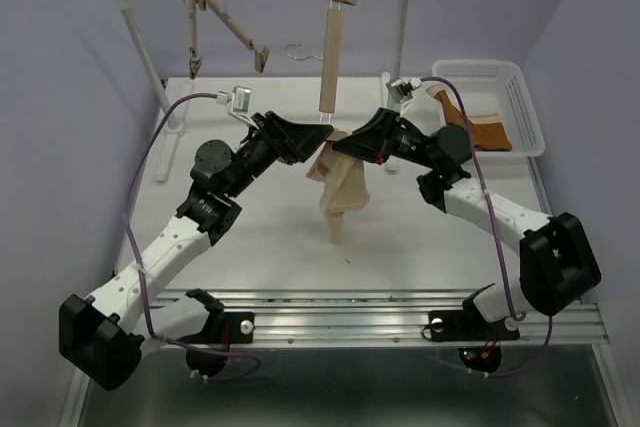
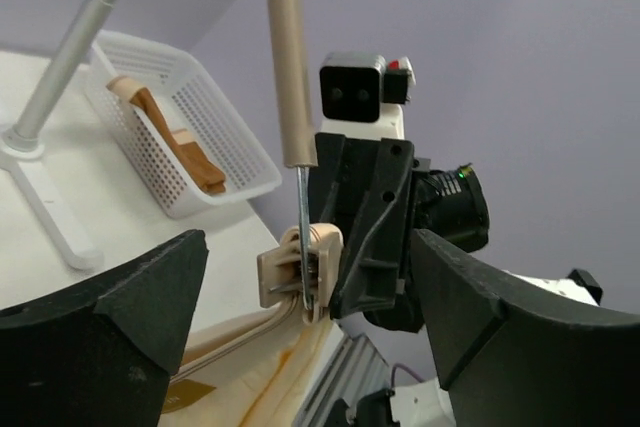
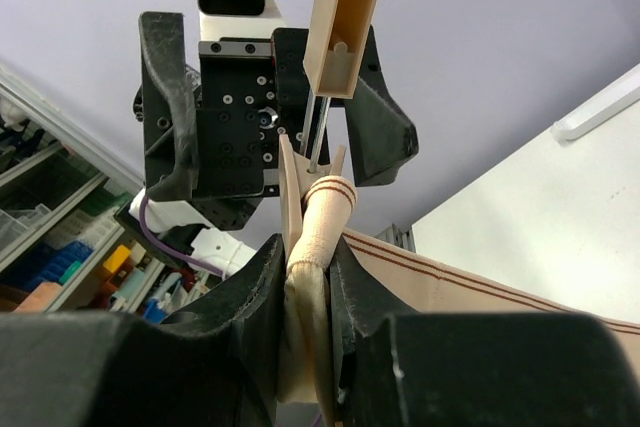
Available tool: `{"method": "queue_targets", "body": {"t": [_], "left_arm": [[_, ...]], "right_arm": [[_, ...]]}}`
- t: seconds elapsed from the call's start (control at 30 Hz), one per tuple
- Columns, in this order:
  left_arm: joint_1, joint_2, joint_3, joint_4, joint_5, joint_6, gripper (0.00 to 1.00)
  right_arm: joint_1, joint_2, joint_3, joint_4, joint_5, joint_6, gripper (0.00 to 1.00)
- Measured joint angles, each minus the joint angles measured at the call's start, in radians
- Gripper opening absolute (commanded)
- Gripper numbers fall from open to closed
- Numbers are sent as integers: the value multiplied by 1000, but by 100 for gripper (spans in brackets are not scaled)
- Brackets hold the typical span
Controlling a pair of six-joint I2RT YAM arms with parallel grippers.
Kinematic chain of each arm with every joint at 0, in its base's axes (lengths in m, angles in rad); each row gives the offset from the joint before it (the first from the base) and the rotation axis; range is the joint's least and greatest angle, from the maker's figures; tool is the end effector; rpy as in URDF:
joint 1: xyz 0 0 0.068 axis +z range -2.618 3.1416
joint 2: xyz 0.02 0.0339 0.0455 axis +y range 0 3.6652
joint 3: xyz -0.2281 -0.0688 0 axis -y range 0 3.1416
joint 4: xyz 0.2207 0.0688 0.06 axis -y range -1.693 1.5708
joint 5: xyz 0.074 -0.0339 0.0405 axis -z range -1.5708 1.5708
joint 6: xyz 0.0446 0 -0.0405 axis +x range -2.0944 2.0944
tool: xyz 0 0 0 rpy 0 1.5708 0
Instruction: Remove the underwear clipped to the hanger
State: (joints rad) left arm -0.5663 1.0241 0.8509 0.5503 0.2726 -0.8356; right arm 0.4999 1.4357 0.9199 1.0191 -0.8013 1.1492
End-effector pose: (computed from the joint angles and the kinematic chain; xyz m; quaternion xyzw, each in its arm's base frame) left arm 0.1943 -0.1378 0.3725 0.0366 0.5669 -0.5869 0.5770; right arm 0.2504 0.1733 0.3335 -0.1688 0.5511 0.7168 0.3925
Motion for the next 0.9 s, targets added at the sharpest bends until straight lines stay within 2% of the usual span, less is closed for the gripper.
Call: {"method": "queue_targets", "body": {"t": [0.07, 0.17, 0.2, 0.23, 0.63, 0.67, 0.83, 0.9], "left_arm": [[11, 8, -6, 16, 63, -4, 76], [27, 31, -7, 36, 123, -19, 70], [33, 39, -9, 46, 146, -25, 63], [38, 42, -11, 52, 159, -29, 61], [98, 45, -73, 135, 246, -114, 57], [100, 45, -73, 137, 246, -117, 53], [104, 47, -73, 156, 250, -128, 50], [105, 52, -73, 161, 250, -132, 45]], "right_arm": [[0, 4, 0, -2, -1, 0, 1], [0, 6, 0, -2, -1, 0, 1], [0, 6, 0, -2, -1, 0, 1], [0, 6, 0, -2, -1, 0, 1], [-1, 7, 0, -11, -2, -3, 1], [-1, 8, 1, -16, -3, -5, 1], [-1, 18, 3, -32, -9, -14, 1], [-1, 19, 8, -43, -11, -24, 1]]}}
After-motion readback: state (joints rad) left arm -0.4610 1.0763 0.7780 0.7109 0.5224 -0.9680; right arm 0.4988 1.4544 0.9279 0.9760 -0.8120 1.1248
